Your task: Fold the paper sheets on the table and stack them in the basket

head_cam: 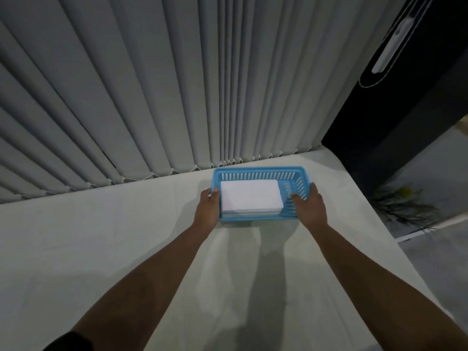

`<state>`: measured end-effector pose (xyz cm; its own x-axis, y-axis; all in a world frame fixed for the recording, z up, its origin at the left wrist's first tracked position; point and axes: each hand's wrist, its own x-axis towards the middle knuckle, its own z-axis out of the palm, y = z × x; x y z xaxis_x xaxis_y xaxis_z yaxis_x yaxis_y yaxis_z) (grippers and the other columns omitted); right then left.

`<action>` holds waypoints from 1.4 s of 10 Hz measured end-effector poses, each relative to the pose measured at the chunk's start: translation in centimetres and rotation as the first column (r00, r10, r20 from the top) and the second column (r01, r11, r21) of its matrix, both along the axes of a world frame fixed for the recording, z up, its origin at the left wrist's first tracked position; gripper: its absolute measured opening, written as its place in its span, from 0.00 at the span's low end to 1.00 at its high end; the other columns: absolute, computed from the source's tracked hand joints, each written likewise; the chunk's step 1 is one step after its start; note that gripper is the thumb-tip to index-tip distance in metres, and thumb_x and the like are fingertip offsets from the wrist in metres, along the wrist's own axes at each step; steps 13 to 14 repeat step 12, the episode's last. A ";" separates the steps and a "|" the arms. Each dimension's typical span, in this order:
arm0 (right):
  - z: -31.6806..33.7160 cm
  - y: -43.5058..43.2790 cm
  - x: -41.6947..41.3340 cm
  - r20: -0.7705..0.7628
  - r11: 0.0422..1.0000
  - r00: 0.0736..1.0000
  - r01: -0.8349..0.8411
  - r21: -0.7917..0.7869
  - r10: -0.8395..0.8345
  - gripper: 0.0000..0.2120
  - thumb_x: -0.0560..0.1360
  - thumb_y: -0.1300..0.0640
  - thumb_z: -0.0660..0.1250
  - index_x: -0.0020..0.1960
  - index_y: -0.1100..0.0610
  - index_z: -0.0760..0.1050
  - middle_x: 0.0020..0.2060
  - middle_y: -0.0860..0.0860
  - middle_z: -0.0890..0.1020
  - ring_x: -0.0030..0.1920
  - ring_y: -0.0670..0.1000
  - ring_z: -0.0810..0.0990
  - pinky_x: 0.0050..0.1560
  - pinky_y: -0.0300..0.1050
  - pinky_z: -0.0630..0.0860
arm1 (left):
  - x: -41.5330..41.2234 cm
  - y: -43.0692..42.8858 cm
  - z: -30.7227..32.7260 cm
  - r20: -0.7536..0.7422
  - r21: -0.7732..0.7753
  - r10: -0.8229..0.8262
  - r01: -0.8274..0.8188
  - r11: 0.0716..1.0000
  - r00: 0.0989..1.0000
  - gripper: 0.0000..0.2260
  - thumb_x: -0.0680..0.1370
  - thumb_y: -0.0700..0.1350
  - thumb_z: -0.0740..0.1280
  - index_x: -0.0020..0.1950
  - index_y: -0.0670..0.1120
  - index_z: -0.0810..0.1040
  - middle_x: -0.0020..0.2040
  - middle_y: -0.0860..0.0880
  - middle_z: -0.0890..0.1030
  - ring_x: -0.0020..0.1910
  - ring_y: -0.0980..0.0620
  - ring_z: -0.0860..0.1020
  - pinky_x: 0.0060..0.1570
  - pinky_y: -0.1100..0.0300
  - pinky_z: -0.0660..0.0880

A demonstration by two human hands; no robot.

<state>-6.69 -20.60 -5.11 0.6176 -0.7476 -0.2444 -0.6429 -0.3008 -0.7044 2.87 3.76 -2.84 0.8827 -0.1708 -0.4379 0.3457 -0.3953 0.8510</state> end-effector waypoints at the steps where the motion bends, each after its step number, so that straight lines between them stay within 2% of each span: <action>1: 0.8 -3.3 2.9 -0.015 0.999 0.999 -0.031 0.015 0.031 0.36 0.71 0.42 0.63 0.74 0.57 0.59 0.63 0.60 0.74 0.64 0.63 0.74 0.64 0.59 0.72 | 2.3 -2.2 -0.5 -0.117 -0.079 0.013 -0.022 0.997 0.993 0.28 0.72 0.67 0.53 0.61 0.50 0.73 0.57 0.47 0.81 0.53 0.47 0.80 0.58 0.45 0.77; 2: 1.0 -5.6 5.3 -0.002 0.997 0.999 -0.053 0.050 0.053 0.30 0.71 0.45 0.64 0.69 0.58 0.66 0.59 0.59 0.77 0.58 0.61 0.78 0.58 0.53 0.75 | 3.0 -4.1 1.7 -0.188 -0.198 0.019 -0.057 0.978 0.982 0.18 0.81 0.56 0.50 0.56 0.48 0.74 0.46 0.49 0.80 0.43 0.52 0.79 0.41 0.56 0.79; 3: 0.7 -7.0 7.2 -0.034 0.994 0.994 -0.103 0.044 0.104 0.21 0.75 0.50 0.65 0.65 0.59 0.68 0.58 0.59 0.78 0.56 0.60 0.79 0.50 0.46 0.72 | 4.0 -5.5 1.3 -0.241 -0.202 0.033 -0.083 0.976 0.970 0.19 0.83 0.54 0.48 0.58 0.47 0.75 0.47 0.48 0.80 0.44 0.49 0.80 0.44 0.54 0.79; 4: 0.1 -7.8 8.1 -0.082 0.988 0.985 -0.150 0.036 0.153 0.24 0.77 0.50 0.64 0.68 0.61 0.66 0.60 0.61 0.76 0.58 0.61 0.77 0.48 0.44 0.68 | 4.2 -5.9 0.3 -0.287 -0.210 0.075 -0.140 0.968 0.955 0.19 0.83 0.55 0.49 0.60 0.47 0.74 0.50 0.46 0.80 0.44 0.49 0.79 0.47 0.52 0.79; 5: -0.4 -8.0 8.0 -0.092 0.984 0.980 -0.174 0.029 0.176 0.24 0.77 0.51 0.64 0.69 0.62 0.65 0.60 0.61 0.76 0.57 0.60 0.77 0.47 0.44 0.68 | 4.0 -6.2 0.1 -0.295 -0.208 0.087 -0.153 0.966 0.951 0.18 0.83 0.55 0.49 0.58 0.48 0.74 0.49 0.47 0.80 0.43 0.50 0.79 0.45 0.54 0.78; 6: -0.6 -8.3 7.8 -0.071 0.984 0.981 -0.177 0.026 0.179 0.19 0.77 0.53 0.65 0.63 0.62 0.68 0.57 0.60 0.78 0.49 0.56 0.76 0.44 0.44 0.69 | 4.0 -6.5 0.1 -0.313 -0.214 0.101 -0.173 0.961 0.944 0.18 0.82 0.56 0.50 0.58 0.49 0.75 0.50 0.47 0.80 0.45 0.49 0.79 0.48 0.52 0.78; 7: -0.5 -8.7 7.4 -0.065 0.981 0.979 -0.189 0.040 0.191 0.19 0.77 0.52 0.65 0.63 0.60 0.68 0.58 0.59 0.77 0.52 0.57 0.78 0.45 0.46 0.71 | 3.6 -6.9 -0.3 -0.298 -0.235 0.105 -0.179 0.955 0.949 0.16 0.82 0.56 0.50 0.55 0.51 0.74 0.49 0.49 0.80 0.46 0.50 0.79 0.47 0.52 0.79; 8: -0.5 -9.1 6.8 -0.070 0.978 0.975 -0.206 0.042 0.209 0.25 0.77 0.49 0.64 0.68 0.59 0.64 0.60 0.58 0.77 0.56 0.59 0.78 0.47 0.47 0.72 | 2.9 -7.1 -0.1 -0.310 -0.242 0.100 -0.180 0.953 0.946 0.15 0.82 0.56 0.50 0.52 0.53 0.75 0.48 0.50 0.80 0.46 0.49 0.80 0.49 0.50 0.79; 9: -0.2 -9.2 6.1 -0.094 0.972 0.967 -0.232 0.046 0.235 0.26 0.76 0.48 0.65 0.70 0.58 0.63 0.61 0.57 0.77 0.57 0.58 0.78 0.49 0.48 0.75 | 2.6 -7.1 0.0 -0.298 -0.257 0.082 -0.162 0.953 0.951 0.17 0.82 0.56 0.51 0.58 0.51 0.75 0.50 0.49 0.80 0.48 0.49 0.80 0.51 0.49 0.79; 10: -0.1 -9.2 5.5 -0.153 0.964 0.952 -0.266 0.009 0.264 0.34 0.74 0.41 0.64 0.73 0.56 0.59 0.67 0.57 0.72 0.63 0.60 0.74 0.60 0.57 0.75 | 1.9 -6.3 0.2 -0.219 -0.234 0.003 -0.055 0.971 0.976 0.17 0.82 0.56 0.50 0.61 0.51 0.74 0.55 0.51 0.80 0.49 0.54 0.79 0.49 0.59 0.77; 11: 1.5 -7.6 4.8 -0.341 0.910 0.897 -0.362 -0.201 0.282 0.35 0.78 0.43 0.58 0.78 0.57 0.49 0.76 0.58 0.57 0.73 0.64 0.60 0.71 0.59 0.61 | 1.3 -4.8 0.2 0.030 0.074 -0.182 0.179 0.981 0.983 0.23 0.82 0.56 0.50 0.75 0.49 0.63 0.72 0.48 0.69 0.70 0.47 0.70 0.69 0.55 0.66; 12: 2.6 -5.2 4.8 -0.375 0.819 0.877 -0.439 -0.370 0.301 0.33 0.79 0.44 0.54 0.78 0.57 0.49 0.78 0.57 0.51 0.76 0.62 0.52 0.75 0.59 0.53 | 1.7 -2.6 -0.1 0.121 0.418 -0.339 0.262 0.870 0.933 0.25 0.82 0.56 0.48 0.78 0.48 0.54 0.78 0.46 0.57 0.78 0.48 0.56 0.76 0.51 0.52; 14: 2.6 -5.2 4.8 -0.375 0.819 0.877 -0.439 -0.370 0.301 0.33 0.79 0.44 0.54 0.78 0.57 0.49 0.78 0.57 0.51 0.76 0.62 0.52 0.75 0.59 0.53 | 1.7 -2.6 -0.1 0.121 0.418 -0.339 0.262 0.870 0.933 0.25 0.82 0.56 0.48 0.78 0.48 0.54 0.78 0.46 0.57 0.78 0.48 0.56 0.76 0.51 0.52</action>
